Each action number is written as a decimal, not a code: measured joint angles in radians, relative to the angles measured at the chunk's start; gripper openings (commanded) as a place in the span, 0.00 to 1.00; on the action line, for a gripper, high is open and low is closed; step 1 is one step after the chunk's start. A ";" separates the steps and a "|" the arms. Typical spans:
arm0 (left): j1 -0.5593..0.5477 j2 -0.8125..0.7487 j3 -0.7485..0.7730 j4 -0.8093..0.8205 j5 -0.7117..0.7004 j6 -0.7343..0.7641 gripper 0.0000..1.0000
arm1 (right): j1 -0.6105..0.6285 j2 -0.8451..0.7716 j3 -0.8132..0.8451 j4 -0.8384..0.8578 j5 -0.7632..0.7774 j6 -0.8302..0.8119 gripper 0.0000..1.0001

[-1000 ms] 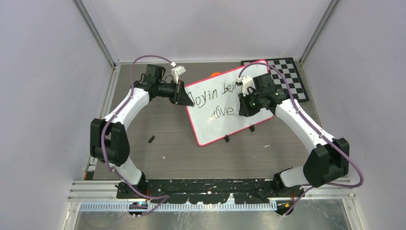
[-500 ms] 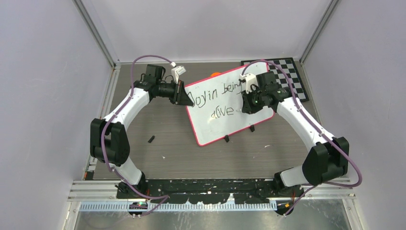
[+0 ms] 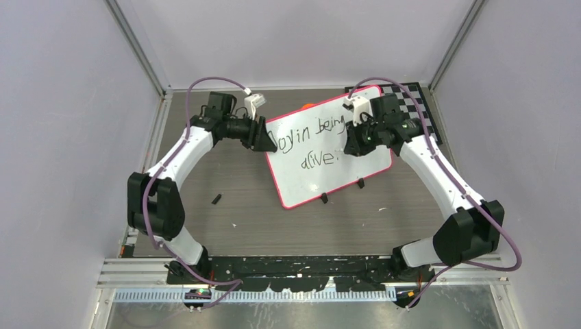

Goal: Write a sentence on the whiteboard
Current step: Write a sentence on the whiteboard, then close the whiteboard marker at the center of the board.

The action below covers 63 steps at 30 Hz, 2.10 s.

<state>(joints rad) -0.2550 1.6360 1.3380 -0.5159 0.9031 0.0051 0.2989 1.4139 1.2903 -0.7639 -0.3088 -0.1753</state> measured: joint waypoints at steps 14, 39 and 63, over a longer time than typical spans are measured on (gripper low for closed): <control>0.166 -0.282 0.187 -0.308 -0.170 0.196 0.73 | 0.000 -0.134 0.074 -0.048 -0.078 0.062 0.00; 0.318 -0.360 -0.543 -0.324 -0.640 0.558 0.54 | -0.015 -0.198 -0.004 -0.037 -0.142 0.157 0.00; 0.190 -0.192 -0.576 -0.129 -0.735 0.626 0.01 | -0.015 -0.196 -0.004 -0.037 -0.135 0.163 0.00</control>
<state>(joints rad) -0.0650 1.4437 0.7624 -0.6453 0.1684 0.6308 0.2836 1.2179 1.2861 -0.8009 -0.4435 -0.0124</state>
